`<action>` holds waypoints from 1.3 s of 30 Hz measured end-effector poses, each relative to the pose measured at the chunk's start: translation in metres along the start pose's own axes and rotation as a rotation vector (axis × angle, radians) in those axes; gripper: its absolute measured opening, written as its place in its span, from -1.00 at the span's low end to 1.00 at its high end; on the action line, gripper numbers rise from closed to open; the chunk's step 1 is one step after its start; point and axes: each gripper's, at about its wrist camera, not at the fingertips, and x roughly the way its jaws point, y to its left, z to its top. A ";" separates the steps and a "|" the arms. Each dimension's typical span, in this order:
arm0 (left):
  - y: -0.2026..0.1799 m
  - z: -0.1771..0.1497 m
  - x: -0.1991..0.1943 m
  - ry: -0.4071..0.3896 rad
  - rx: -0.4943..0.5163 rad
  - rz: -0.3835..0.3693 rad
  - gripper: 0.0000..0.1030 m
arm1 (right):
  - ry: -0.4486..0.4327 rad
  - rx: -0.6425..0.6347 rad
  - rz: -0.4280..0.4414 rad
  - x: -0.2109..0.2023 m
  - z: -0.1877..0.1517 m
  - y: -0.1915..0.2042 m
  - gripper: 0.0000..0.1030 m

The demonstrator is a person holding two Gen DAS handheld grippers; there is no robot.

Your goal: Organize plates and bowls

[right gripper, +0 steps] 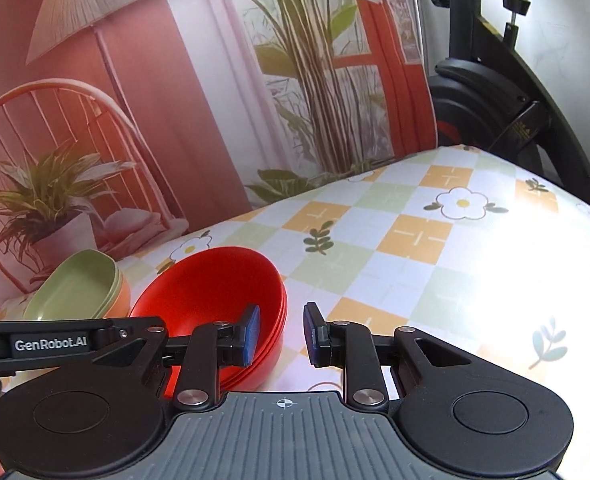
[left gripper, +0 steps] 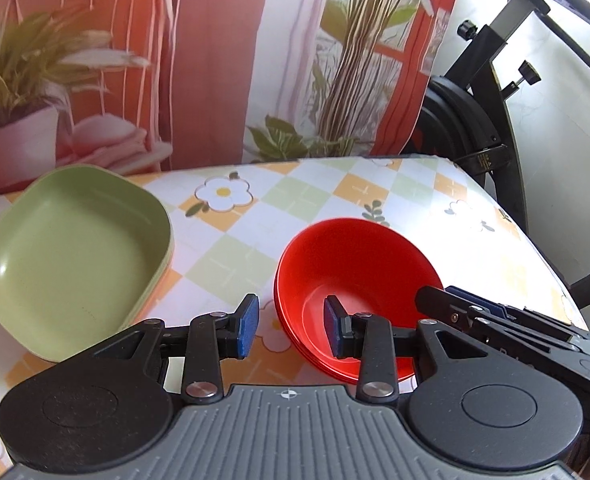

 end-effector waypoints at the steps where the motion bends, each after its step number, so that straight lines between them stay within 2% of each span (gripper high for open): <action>1: 0.000 0.000 0.002 0.005 -0.004 -0.005 -0.28 | 0.005 0.003 0.001 0.001 0.000 0.000 -0.57; 13: -0.001 -0.004 0.007 0.010 -0.021 -0.044 -0.30 | 0.023 0.049 0.015 0.006 -0.002 -0.001 -0.57; 20: 0.001 -0.001 0.014 0.023 -0.038 -0.014 -0.30 | 0.034 0.081 0.029 0.009 -0.003 -0.002 -0.59; 21: 0.004 0.000 0.013 0.024 -0.051 -0.021 -0.32 | 0.035 0.081 0.030 0.009 -0.003 -0.002 -0.59; 23: 0.005 0.000 0.011 0.013 -0.057 -0.029 -0.53 | 0.035 0.082 0.031 0.009 -0.003 -0.002 -0.63; 27: 0.002 -0.002 0.006 -0.003 -0.034 -0.019 -0.58 | 0.038 0.083 0.030 0.008 -0.002 0.001 -0.69; 39: 0.013 -0.023 -0.019 -0.001 -0.146 -0.017 -0.58 | 0.051 0.069 0.052 -0.004 -0.007 0.012 -0.69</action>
